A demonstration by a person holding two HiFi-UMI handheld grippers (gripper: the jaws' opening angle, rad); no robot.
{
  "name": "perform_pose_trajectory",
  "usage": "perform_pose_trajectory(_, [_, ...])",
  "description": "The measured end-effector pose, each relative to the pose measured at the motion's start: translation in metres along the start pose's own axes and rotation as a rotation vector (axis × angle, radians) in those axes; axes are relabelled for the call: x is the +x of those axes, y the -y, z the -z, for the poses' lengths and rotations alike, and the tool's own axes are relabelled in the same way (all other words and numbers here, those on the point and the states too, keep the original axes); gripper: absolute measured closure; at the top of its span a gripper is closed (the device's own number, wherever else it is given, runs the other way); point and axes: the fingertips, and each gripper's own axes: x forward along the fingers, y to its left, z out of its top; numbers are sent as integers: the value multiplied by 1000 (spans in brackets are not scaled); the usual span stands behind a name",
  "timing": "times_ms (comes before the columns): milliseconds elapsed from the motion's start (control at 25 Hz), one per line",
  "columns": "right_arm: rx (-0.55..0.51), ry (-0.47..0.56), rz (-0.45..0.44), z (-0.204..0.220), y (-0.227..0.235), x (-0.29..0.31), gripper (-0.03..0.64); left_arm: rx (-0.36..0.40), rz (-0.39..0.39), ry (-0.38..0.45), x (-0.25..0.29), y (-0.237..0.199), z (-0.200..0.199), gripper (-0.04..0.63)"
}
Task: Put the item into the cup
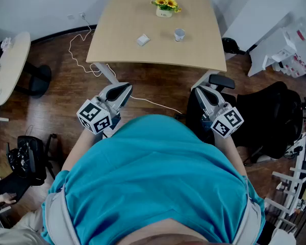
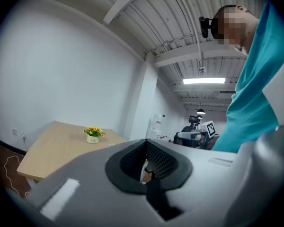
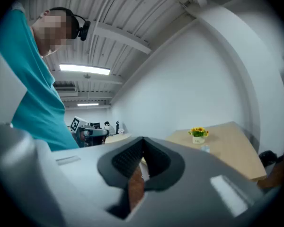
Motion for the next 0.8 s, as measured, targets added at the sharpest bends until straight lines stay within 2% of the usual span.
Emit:
perform_pose_trajectory(360, [2, 20, -24, -2, 45, -44, 616, 37, -15, -27, 57, 34, -2, 591])
perform_pose_trajectory(600, [16, 27, -65, 7, 69, -68, 616, 13, -26, -45, 92, 58, 6, 591])
perform_pose_trajectory(800, [40, 14, -78, 17, 81, -51, 616, 23, -29, -87, 100, 46, 13, 591])
